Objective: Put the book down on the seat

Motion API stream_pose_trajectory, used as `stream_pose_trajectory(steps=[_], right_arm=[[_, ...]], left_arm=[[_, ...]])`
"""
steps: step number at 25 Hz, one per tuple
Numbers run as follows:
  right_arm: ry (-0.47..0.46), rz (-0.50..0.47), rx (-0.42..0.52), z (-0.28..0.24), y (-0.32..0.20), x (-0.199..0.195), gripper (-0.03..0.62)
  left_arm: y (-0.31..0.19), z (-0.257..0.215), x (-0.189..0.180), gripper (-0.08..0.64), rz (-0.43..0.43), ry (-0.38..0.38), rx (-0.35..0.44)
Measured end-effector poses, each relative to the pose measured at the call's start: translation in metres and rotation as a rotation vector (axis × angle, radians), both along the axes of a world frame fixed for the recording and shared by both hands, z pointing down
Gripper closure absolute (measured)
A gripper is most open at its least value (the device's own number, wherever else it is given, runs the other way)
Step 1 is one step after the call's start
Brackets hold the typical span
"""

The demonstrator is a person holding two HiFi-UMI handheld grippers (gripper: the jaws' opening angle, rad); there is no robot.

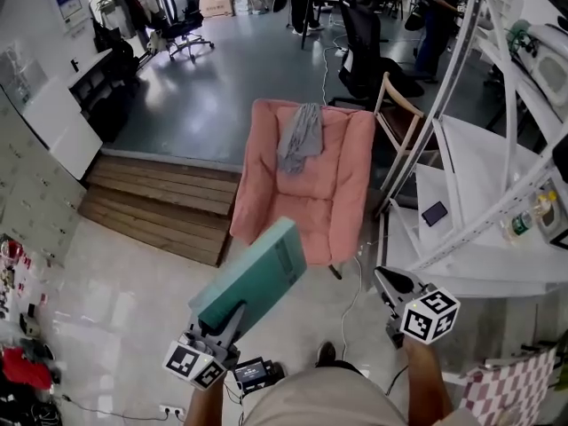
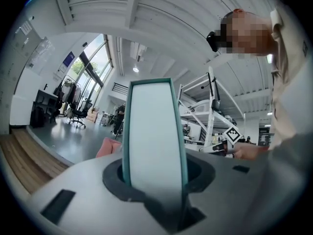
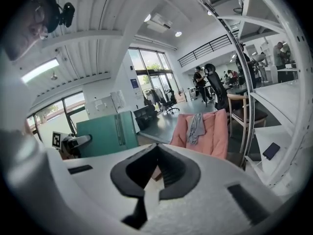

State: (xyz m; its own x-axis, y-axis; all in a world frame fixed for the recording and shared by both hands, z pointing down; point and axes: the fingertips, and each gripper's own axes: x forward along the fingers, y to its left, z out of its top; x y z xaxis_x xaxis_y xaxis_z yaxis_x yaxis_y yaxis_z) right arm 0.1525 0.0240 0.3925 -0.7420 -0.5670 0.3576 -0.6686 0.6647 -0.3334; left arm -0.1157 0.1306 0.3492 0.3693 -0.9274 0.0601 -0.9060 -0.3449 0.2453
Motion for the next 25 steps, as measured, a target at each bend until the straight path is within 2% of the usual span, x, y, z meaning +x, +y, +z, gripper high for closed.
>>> stream_pose_trajectory(steps=[6,10,16,20,23,25], right_arm=[[-0.011,-0.017,-0.016,0.007,-0.019,0.012,0.598],[-0.02,-0.024,-0.043,0.019,-0.027,0.025,0.598],[-0.023,-0.077,-0.131,0.056,-0.022,0.024,0.598],[-0.037,-0.009,-0.153,0.063,-0.039,0.032,0.598],[-0.029,0.067,-0.12,0.049,-0.063,0.034,0.598],[-0.041,0.117,-0.088,0.034,-0.075,0.03,0.598]], left_arm=[[-0.019,0.002,0.008,0.402,-0.03,-0.007,-0.014],[-0.036,0.004,0.033,0.401,-0.006,-0.01,-0.017],[-0.055,0.017,0.066,0.401,0.032,0.005,-0.029],[-0.072,0.031,0.059,0.402,0.067,0.016,-0.06],[-0.1,0.039,0.039,0.402,0.108,0.037,-0.09],[-0.121,0.032,0.028,0.402,0.155,0.039,-0.077]])
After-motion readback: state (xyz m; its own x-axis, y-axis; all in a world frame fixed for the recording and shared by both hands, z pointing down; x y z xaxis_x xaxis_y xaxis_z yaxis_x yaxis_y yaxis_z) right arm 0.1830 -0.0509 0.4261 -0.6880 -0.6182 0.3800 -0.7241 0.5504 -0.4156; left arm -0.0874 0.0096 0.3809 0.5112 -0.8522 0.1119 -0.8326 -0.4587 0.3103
